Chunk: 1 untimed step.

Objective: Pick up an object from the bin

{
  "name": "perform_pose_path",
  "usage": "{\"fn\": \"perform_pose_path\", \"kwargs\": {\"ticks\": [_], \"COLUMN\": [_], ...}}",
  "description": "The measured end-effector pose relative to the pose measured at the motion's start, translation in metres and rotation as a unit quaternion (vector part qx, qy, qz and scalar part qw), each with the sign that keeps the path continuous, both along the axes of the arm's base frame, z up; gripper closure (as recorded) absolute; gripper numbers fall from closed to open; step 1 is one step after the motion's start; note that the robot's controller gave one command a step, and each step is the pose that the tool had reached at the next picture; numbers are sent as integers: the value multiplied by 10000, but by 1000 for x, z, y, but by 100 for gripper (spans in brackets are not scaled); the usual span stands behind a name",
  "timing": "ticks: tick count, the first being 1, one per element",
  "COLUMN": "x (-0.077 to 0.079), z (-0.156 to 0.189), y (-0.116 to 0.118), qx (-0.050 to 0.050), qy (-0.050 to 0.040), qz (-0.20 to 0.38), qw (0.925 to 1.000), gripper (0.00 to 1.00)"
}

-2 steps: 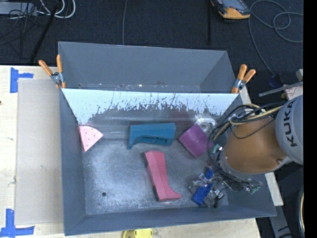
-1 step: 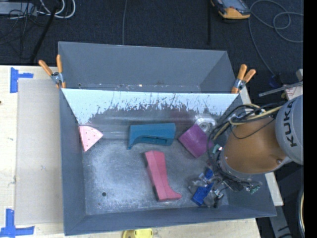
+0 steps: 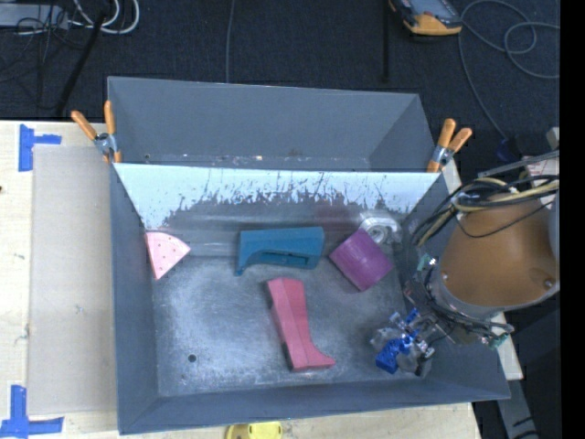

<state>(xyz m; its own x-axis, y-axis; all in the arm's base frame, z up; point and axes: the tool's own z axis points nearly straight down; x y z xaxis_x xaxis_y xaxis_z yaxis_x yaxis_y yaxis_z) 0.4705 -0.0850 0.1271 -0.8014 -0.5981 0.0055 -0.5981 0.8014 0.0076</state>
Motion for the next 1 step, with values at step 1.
{"fn": "perform_pose_path", "kwargs": {"ticks": [1], "x": [14], "z": [6], "y": [-3], "qx": [-20], "qy": [-91], "qz": [35], "qw": [10000], "gripper": [100]}}
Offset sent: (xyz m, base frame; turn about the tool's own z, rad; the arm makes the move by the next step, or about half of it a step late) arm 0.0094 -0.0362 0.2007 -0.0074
